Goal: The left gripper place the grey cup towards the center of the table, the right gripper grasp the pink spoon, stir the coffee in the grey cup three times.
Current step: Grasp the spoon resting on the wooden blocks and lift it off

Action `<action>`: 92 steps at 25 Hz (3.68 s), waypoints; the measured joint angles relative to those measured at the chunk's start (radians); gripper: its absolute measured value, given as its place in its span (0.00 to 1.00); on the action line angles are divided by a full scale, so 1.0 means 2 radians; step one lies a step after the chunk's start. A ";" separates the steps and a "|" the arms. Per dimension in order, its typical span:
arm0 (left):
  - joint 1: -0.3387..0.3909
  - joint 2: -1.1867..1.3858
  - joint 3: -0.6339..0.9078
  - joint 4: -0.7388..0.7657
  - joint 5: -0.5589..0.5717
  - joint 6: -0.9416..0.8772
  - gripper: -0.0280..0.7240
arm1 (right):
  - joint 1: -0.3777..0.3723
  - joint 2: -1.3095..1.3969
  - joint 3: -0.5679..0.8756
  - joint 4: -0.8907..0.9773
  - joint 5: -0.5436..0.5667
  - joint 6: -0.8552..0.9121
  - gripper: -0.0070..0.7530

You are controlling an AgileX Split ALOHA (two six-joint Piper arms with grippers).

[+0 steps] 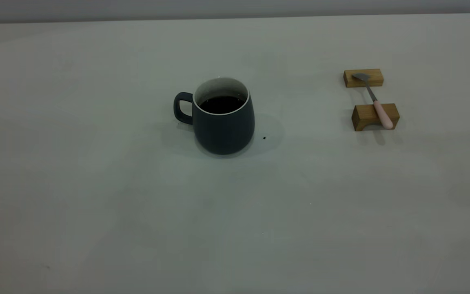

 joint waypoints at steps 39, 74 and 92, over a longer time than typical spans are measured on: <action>0.199 -0.235 0.152 -0.076 -0.015 0.076 0.55 | 0.000 0.000 0.000 0.000 0.000 0.000 0.32; 0.199 -0.235 0.152 -0.076 -0.015 0.076 0.55 | 0.000 0.417 -0.032 0.028 -0.207 -0.010 0.83; 0.199 -0.235 0.152 -0.076 -0.015 0.076 0.55 | 0.058 1.002 -0.297 0.057 -0.284 -0.099 0.84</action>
